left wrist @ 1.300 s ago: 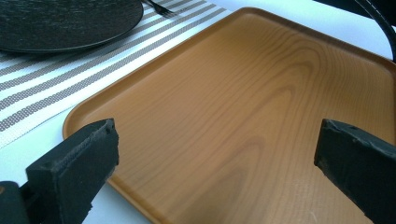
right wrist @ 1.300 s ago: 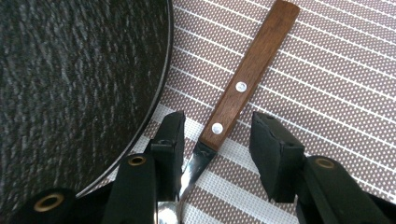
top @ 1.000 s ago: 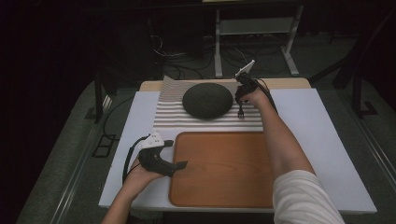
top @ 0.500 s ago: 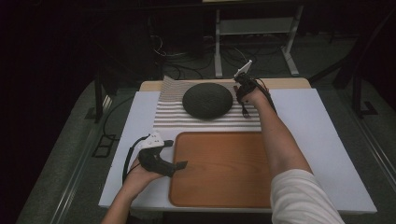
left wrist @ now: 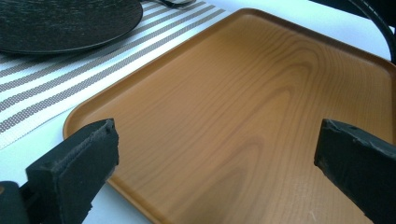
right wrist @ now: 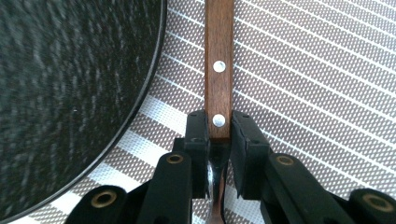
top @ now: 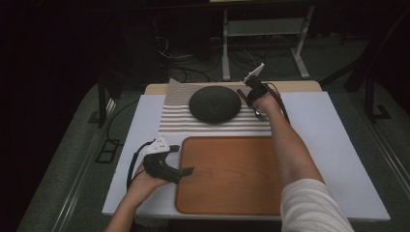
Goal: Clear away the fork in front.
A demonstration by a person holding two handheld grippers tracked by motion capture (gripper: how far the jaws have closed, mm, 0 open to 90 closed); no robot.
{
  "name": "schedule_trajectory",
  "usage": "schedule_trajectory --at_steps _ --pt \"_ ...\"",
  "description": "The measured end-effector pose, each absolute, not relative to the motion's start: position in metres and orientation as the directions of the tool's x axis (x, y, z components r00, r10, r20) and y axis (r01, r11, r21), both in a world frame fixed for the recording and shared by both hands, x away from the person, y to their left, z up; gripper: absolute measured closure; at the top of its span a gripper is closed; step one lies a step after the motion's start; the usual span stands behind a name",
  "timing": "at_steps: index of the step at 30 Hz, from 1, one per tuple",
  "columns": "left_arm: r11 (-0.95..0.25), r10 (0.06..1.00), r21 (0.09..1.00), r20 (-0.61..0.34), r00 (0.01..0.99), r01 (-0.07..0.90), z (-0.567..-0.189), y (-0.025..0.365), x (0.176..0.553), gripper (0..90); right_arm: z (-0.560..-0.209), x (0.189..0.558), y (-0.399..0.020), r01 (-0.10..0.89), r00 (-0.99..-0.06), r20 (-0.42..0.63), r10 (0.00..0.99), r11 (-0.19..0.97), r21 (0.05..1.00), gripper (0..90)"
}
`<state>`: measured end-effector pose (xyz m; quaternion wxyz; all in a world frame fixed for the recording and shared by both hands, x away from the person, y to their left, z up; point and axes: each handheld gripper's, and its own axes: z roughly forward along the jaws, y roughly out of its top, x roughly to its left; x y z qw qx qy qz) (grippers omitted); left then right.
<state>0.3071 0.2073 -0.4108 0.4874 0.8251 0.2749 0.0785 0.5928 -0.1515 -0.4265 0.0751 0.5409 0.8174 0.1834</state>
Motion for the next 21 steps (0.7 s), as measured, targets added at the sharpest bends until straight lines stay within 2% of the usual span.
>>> schedule_trajectory --at_steps 10,21 --pt "-0.374 0.531 0.848 -0.135 0.836 0.375 -0.410 0.206 0.306 0.0 -0.409 0.576 -0.182 0.843 -0.400 0.197 0.895 0.275 0.462 76.9" --pt "-0.377 0.525 0.850 -0.132 0.841 0.369 -0.410 0.205 0.306 0.0 -0.371 0.540 -0.199 0.766 -0.486 0.221 0.845 0.290 0.574 76.9"
